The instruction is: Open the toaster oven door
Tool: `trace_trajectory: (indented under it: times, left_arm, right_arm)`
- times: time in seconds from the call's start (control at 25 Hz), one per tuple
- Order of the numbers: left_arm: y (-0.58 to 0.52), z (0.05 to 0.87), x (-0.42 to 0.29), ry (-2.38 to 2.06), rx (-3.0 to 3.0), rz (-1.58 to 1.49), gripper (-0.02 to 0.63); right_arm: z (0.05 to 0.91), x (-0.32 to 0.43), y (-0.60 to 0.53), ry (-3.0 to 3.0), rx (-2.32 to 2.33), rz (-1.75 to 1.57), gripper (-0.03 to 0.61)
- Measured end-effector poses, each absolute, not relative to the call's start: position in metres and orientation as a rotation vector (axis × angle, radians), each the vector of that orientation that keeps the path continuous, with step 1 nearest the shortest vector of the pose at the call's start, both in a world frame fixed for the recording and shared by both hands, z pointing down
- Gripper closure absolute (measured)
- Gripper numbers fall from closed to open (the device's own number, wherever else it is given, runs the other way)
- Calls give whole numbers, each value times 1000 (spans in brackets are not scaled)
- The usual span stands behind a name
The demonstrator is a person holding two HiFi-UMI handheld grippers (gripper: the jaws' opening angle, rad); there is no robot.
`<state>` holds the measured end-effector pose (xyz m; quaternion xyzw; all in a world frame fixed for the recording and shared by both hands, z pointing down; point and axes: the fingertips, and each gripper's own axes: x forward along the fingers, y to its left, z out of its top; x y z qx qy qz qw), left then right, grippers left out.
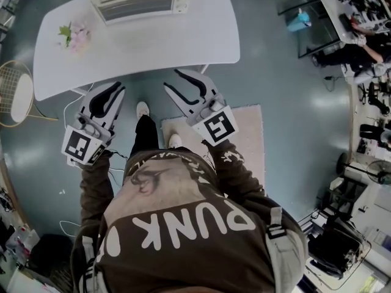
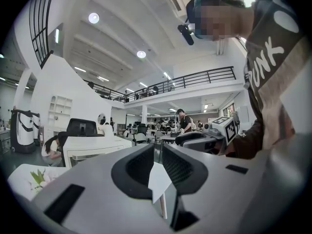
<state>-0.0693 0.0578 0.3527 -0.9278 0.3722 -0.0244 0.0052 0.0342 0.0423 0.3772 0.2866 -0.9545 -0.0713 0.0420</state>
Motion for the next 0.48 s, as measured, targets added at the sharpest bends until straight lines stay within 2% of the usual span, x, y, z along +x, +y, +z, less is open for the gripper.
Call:
trace_trajectory:
  times: [0.48]
  left_arm:
    - [-73, 358, -134, 987, -2978, -37, 560]
  right_arm:
    - [377, -4, -128, -2740, 1156, -97, 417]
